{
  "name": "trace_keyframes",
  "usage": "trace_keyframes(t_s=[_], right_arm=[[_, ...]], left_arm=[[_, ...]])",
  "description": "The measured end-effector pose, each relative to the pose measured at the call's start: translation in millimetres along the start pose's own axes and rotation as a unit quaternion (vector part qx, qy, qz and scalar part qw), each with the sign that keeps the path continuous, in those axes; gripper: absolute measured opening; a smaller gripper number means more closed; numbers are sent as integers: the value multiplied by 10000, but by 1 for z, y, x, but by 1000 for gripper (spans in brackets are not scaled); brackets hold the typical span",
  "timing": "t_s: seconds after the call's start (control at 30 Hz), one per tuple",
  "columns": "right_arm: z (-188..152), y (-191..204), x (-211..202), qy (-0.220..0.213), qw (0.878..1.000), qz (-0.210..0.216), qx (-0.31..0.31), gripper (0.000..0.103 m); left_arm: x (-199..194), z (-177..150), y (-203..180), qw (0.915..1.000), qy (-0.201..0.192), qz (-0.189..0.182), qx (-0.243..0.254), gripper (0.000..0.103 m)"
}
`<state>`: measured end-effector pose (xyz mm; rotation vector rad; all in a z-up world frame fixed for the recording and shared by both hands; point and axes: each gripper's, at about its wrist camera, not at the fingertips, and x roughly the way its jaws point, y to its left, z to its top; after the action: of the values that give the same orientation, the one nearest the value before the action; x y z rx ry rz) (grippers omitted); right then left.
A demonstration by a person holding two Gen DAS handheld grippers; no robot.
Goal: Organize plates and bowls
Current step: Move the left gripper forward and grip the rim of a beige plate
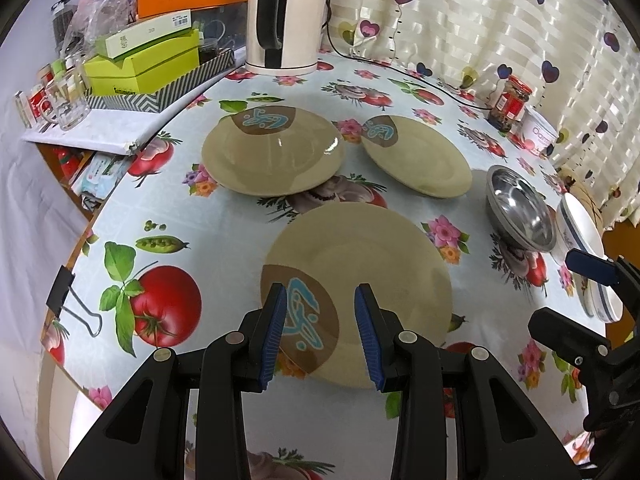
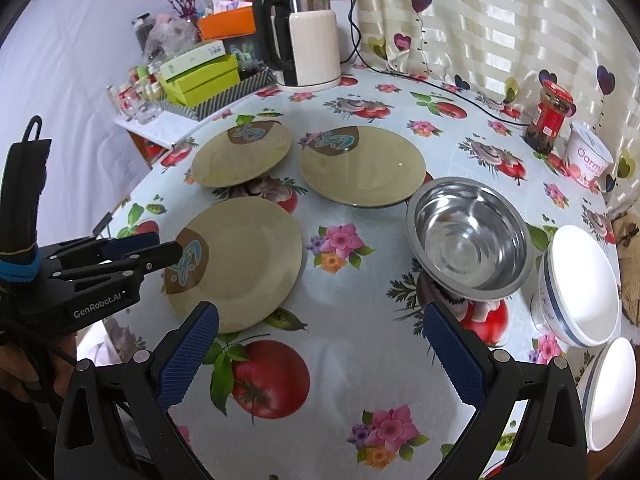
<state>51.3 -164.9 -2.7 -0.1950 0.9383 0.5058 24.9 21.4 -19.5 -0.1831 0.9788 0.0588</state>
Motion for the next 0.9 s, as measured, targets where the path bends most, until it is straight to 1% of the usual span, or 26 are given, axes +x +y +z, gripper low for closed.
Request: trace_keyframes(t_s=[0.4,0.67,0.8,0.9], right_arm=[[23,9,15,-3,9998,132,-160,103],[43,16,30,-17,9994,283,-209,102],[52,20,40,32,9993,330,-197,92],[60,24,47,44,9990,385,-235,91]], left_arm=[[8,12,17,9998,-24,18,-174,37],[12,25,33,9993,-121,67,-347,37],[15,32,44,9988,-156,82,-450,37],[17,38,53,9983,-196,43,-551,37]])
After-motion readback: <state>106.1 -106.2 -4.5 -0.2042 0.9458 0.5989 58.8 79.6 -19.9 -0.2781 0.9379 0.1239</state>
